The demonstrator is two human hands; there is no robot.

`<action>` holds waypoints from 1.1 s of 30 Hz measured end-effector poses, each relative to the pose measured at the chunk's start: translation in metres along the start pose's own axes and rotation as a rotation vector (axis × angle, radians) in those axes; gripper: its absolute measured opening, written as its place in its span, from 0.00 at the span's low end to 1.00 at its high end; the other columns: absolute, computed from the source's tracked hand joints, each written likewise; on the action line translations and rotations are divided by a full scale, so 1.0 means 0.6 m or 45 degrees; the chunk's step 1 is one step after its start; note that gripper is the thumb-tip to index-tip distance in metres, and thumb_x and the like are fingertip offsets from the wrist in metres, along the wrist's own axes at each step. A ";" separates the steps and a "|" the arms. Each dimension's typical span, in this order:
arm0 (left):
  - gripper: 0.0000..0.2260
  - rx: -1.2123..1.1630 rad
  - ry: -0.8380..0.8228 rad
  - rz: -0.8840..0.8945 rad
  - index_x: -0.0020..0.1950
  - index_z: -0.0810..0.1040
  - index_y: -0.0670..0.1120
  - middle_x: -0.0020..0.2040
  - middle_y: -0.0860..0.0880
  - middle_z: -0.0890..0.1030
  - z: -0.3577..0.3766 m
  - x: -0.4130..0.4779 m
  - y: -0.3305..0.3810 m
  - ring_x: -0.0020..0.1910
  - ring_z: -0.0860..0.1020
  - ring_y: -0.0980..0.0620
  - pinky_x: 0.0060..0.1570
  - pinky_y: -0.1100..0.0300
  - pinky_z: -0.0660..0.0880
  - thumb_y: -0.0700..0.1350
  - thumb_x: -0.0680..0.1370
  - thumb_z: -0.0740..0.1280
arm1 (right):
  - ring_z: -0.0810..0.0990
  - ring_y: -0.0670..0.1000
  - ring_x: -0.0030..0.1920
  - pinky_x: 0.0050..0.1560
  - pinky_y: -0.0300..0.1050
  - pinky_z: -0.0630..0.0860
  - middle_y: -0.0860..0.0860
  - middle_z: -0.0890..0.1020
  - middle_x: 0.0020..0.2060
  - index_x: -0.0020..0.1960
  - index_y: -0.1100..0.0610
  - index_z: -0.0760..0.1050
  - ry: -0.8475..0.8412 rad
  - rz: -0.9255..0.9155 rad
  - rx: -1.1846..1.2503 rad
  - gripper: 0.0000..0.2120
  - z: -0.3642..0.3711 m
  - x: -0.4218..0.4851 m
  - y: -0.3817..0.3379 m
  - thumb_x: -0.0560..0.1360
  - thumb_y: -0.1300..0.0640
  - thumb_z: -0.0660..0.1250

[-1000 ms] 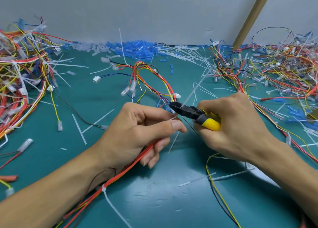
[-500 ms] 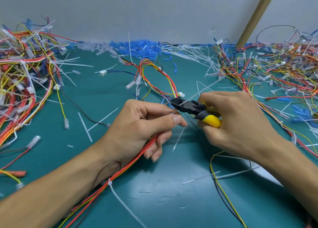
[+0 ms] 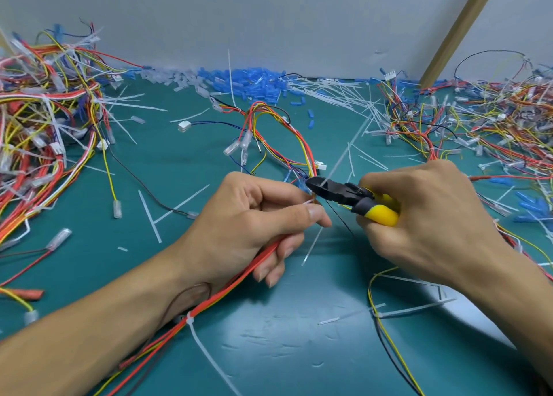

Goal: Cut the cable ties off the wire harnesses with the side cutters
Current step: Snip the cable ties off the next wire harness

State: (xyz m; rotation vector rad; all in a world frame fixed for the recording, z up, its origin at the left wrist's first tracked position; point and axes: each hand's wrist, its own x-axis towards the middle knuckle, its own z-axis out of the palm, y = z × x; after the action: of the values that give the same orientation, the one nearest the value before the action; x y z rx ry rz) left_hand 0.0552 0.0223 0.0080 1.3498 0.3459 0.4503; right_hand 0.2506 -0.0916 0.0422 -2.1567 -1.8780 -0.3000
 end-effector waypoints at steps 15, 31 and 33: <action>0.08 -0.029 0.021 0.006 0.47 0.83 0.31 0.25 0.44 0.68 -0.002 -0.001 0.001 0.15 0.62 0.53 0.19 0.63 0.68 0.38 0.78 0.69 | 0.68 0.61 0.32 0.29 0.50 0.68 0.49 0.71 0.29 0.38 0.53 0.71 0.084 -0.051 -0.007 0.06 0.008 0.000 -0.013 0.68 0.52 0.66; 0.08 -0.010 -0.003 0.030 0.47 0.84 0.33 0.25 0.45 0.69 -0.005 0.003 0.000 0.15 0.64 0.53 0.20 0.63 0.69 0.39 0.77 0.70 | 0.69 0.64 0.34 0.31 0.50 0.63 0.51 0.70 0.27 0.37 0.55 0.70 -0.097 -0.063 -0.105 0.10 -0.015 0.002 -0.007 0.68 0.48 0.62; 0.08 -0.022 0.013 0.040 0.47 0.84 0.33 0.25 0.45 0.69 -0.004 0.002 0.001 0.15 0.64 0.53 0.20 0.62 0.69 0.38 0.78 0.70 | 0.72 0.63 0.35 0.32 0.50 0.62 0.51 0.74 0.30 0.40 0.53 0.70 -0.119 -0.060 -0.175 0.10 -0.024 -0.003 -0.012 0.71 0.47 0.63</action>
State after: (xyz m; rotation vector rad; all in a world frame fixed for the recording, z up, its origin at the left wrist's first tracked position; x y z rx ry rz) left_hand 0.0552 0.0249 0.0082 1.3380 0.3289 0.4852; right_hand 0.2433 -0.0969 0.0557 -2.2535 -2.0169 -0.3529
